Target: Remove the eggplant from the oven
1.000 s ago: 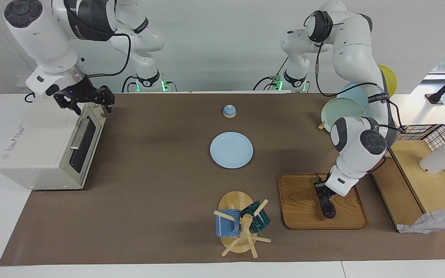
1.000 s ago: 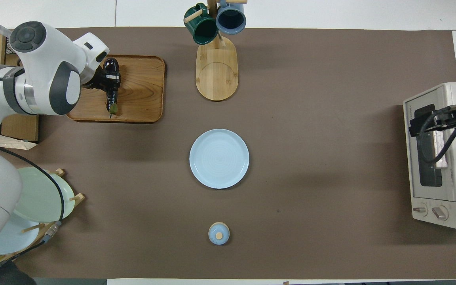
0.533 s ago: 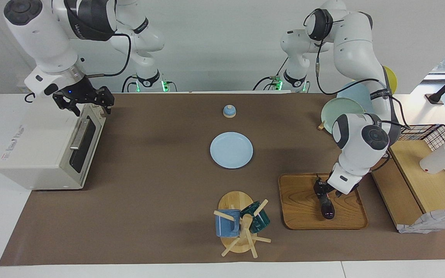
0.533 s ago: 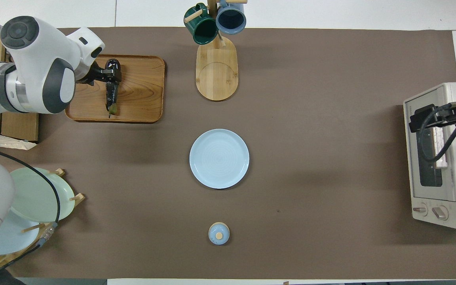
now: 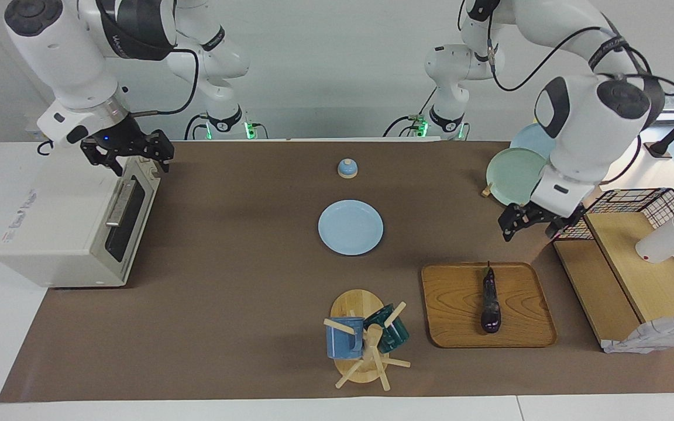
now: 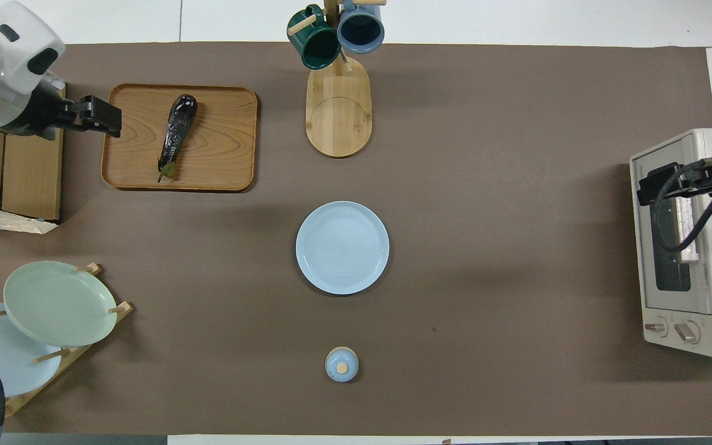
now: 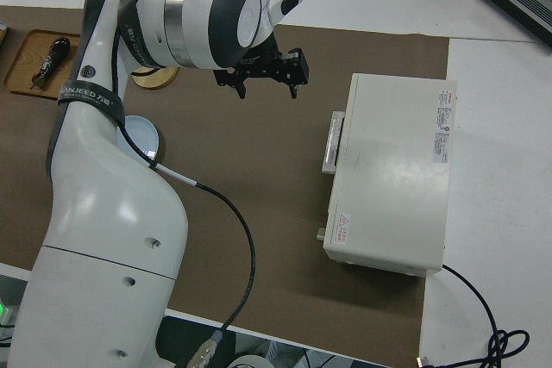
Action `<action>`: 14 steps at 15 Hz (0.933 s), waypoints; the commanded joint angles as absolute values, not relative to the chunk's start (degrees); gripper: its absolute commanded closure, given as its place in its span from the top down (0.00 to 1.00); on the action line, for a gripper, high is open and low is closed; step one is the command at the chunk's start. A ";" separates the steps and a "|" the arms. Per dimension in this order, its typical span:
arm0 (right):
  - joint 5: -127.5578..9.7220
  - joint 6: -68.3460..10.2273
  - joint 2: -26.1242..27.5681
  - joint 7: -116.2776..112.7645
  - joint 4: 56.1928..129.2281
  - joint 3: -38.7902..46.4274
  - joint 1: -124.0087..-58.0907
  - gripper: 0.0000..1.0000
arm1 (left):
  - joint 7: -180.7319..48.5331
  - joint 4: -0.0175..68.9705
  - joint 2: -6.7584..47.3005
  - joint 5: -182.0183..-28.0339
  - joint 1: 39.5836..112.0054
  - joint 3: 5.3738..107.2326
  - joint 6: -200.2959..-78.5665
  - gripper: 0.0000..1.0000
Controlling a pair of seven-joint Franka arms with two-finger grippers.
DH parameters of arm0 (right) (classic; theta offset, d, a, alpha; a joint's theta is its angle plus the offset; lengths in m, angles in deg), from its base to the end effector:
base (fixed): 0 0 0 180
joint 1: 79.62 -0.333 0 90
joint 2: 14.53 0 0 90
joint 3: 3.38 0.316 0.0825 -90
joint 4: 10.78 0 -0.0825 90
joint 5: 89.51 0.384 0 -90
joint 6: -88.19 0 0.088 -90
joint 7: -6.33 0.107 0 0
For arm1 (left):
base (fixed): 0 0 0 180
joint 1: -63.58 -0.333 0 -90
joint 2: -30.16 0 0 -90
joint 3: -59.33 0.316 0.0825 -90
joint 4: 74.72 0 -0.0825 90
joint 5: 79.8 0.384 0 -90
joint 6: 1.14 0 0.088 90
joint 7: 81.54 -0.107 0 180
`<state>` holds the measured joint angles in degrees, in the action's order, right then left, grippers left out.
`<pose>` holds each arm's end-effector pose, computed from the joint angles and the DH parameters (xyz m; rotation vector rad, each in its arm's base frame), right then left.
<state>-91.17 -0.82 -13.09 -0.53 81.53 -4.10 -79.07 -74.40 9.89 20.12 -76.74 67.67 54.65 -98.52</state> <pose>0.5576 -0.0154 0.5902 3.1117 0.1530 -0.1319 0.6128 -0.0851 0.5786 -3.1082 0.0504 -0.0826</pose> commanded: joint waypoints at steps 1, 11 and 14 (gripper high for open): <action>-90.30 -0.14 -12.33 0.27 80.36 -4.35 -79.10 1.00 | -74.86 15.53 26.09 -75.93 66.57 54.94 -95.01 1.00; -90.30 -0.14 -12.34 0.35 80.36 -4.44 -79.10 1.00 | -72.93 25.22 32.36 -83.84 64.81 54.76 -95.45 1.00; -90.30 -0.14 -12.33 0.35 80.36 -4.44 -79.10 1.00 | -72.93 20.30 31.21 -83.41 64.81 54.76 -90.80 1.00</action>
